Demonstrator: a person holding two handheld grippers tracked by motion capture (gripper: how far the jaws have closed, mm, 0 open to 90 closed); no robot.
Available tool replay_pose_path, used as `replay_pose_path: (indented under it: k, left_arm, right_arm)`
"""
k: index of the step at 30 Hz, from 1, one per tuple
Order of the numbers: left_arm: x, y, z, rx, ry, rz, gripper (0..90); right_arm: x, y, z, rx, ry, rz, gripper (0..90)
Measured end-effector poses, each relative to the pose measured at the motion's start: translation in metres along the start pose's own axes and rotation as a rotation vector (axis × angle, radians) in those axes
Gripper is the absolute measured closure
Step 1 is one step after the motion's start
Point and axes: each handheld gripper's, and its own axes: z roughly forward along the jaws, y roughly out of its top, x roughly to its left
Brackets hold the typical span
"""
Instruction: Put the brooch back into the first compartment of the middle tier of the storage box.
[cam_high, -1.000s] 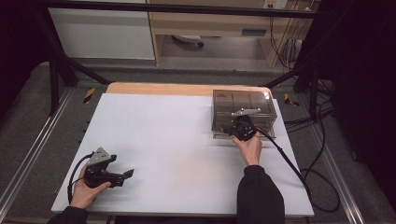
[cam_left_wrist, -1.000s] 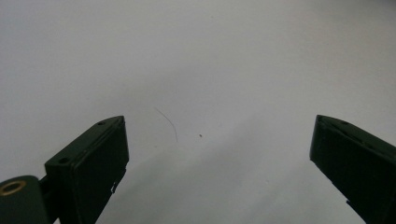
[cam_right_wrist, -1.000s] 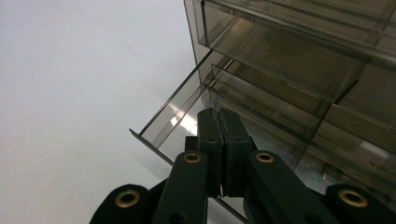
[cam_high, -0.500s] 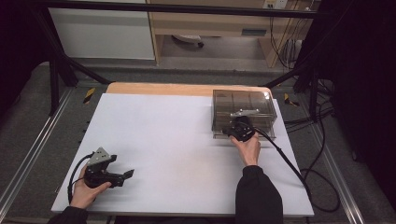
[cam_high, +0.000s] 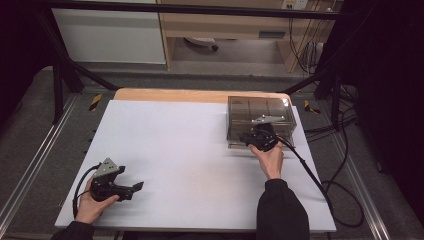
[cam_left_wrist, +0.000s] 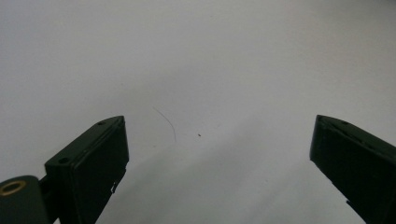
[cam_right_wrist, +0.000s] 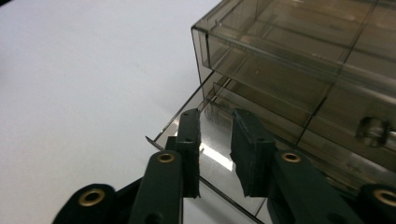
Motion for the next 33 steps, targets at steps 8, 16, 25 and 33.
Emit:
replay_pose_path:
  k: [8, 16, 25, 33]
  left_arm:
    - [0.0, 0.0, 0.0, 0.0, 0.0, 0.0, 4.4]
    - [0.0, 0.0, 0.0, 0.001, -0.001, -0.001, 4.4]
    - [0.0, 0.0, 0.0, 0.005, -0.001, 0.001, 4.4]
    - [-0.001, 0.0, 0.001, 0.005, -0.001, 0.002, 4.4]
  right_arm:
    - [0.003, 0.001, -0.018, -0.025, -0.008, 0.008, 52.5]
    - [0.004, -0.006, -0.03, -0.041, -0.008, 0.025, 29.8]
    - [0.003, -0.02, -0.043, -0.064, -0.009, 0.041, 8.6]
    - [0.002, -0.037, -0.055, -0.072, 0.022, 0.044, 1.5]
